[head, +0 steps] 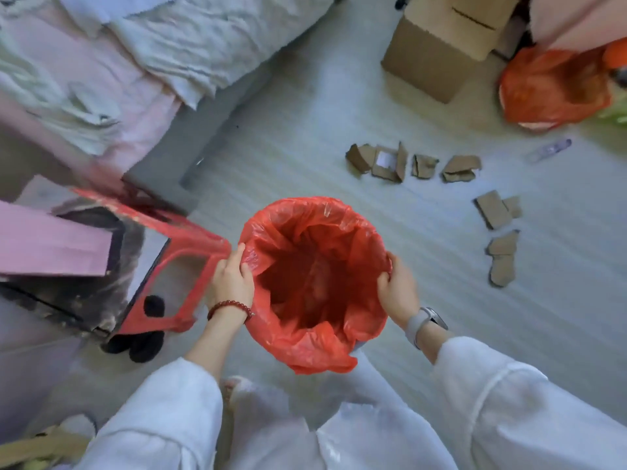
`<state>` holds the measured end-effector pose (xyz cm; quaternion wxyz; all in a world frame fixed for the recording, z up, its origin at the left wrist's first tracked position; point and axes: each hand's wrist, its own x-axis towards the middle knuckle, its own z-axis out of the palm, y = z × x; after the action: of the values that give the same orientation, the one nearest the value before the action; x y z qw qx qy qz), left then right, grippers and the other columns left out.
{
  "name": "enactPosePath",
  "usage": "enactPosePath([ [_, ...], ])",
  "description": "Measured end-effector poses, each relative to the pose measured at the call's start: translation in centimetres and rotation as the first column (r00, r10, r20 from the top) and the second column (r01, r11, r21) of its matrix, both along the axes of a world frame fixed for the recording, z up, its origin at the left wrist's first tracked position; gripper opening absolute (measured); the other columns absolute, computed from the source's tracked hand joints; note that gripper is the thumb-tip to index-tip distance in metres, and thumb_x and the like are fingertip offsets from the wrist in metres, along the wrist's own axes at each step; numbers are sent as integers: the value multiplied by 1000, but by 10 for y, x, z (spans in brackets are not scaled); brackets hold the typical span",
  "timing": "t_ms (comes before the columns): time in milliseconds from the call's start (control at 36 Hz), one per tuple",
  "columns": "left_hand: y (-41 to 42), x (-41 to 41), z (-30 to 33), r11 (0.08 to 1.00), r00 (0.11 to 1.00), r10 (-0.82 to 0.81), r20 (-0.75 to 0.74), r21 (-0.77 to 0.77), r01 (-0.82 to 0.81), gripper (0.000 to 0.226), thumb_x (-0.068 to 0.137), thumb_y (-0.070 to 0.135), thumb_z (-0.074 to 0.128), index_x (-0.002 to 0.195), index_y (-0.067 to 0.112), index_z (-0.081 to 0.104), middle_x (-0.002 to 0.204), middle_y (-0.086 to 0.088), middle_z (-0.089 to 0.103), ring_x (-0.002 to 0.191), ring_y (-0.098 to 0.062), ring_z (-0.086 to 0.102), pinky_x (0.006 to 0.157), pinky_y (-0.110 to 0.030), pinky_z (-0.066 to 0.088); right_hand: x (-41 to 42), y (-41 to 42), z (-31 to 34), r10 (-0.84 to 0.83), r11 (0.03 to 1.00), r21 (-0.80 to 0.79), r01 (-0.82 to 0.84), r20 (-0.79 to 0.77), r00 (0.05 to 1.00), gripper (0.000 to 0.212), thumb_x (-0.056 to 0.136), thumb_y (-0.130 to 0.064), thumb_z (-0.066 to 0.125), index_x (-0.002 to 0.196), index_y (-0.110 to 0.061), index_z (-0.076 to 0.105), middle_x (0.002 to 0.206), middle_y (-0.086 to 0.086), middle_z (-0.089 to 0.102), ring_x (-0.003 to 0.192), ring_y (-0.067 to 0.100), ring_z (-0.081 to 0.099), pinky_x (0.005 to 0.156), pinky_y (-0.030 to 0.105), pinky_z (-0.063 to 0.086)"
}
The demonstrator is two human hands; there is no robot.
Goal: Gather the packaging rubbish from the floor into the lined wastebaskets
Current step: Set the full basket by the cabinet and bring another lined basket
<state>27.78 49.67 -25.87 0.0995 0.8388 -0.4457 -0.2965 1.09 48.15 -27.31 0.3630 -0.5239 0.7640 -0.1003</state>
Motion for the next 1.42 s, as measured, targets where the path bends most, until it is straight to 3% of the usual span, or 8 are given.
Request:
enactPosePath([
  [167, -107, -105, 1, 977, 979, -204, -19, 58, 204, 45, 94, 19, 41, 138, 27, 39, 125, -19, 52, 112, -38, 50, 93, -43, 40, -105, -58, 16, -179, 984, -19, 179, -51, 982, 44, 87, -5, 40, 131, -9, 44, 121, 20, 56, 110, 38, 53, 90, 43, 44],
  [389, -237, -217, 8, 900, 898, -435, -59, -43, 434, 45, 93, 18, 40, 137, 24, 41, 126, -18, 53, 113, -37, 51, 95, -43, 43, -207, -134, 26, -391, 920, -73, 385, -91, 916, 47, 86, -7, 39, 132, -13, 44, 127, 17, 53, 112, 37, 52, 92, 43, 44],
  [611, -392, -310, -5, 825, 824, -564, -58, -94, 558, 43, 92, 17, 41, 134, 25, 44, 118, -19, 55, 109, -37, 53, 91, -44, 45, -280, -246, 12, -540, 837, -143, 528, -60, 839, 47, 85, -3, 40, 130, -16, 46, 122, 17, 56, 111, 35, 51, 92, 39, 40],
  [806, -546, -372, -46, 782, 779, -623, -67, -30, 623, 44, 93, 17, 39, 136, 27, 41, 121, -17, 54, 110, -37, 52, 92, -42, 43, -331, -382, -25, -625, 780, -75, 621, -49, 779, 46, 86, -3, 40, 130, -15, 47, 123, 16, 57, 113, 35, 51, 90, 37, 41],
  [1028, -696, -423, -142, 817, 815, -577, -55, -58, 574, 47, 91, 7, 38, 136, 22, 42, 122, -21, 54, 112, -39, 50, 97, -44, 41, -379, -530, -117, -631, 772, -47, 633, 51, 774, 49, 85, -1, 40, 133, -10, 45, 126, 17, 53, 116, 31, 51, 98, 37, 40],
  [1167, -763, -444, -238, 808, 808, -588, -40, -66, 585, 48, 91, 7, 39, 137, 23, 40, 125, -21, 52, 111, -41, 50, 98, -46, 40, -409, -604, -210, -667, 738, -44, 673, 103, 738, 44, 88, 0, 39, 131, -9, 46, 129, 13, 54, 117, 29, 51, 91, 25, 36],
  [1306, -802, -459, -341, 874, 868, -484, -111, -111, 473, 56, 85, 0, 40, 136, 23, 41, 118, -23, 55, 103, -43, 53, 96, -49, 42, -436, -661, -310, -591, 801, -55, 596, 85, 802, 47, 87, 0, 39, 132, -14, 47, 123, 13, 58, 116, 31, 51, 92, 26, 33],
  [1417, -809, -476, -390, 906, 896, -420, -143, -130, 404, 63, 84, 0, 44, 142, 22, 31, 130, -20, 44, 116, -34, 46, 103, -34, 34, -447, -692, -361, -528, 835, -65, 546, 182, 829, 54, 82, 5, 36, 130, -16, 46, 123, 15, 53, 113, 32, 51, 98, 30, 38],
])
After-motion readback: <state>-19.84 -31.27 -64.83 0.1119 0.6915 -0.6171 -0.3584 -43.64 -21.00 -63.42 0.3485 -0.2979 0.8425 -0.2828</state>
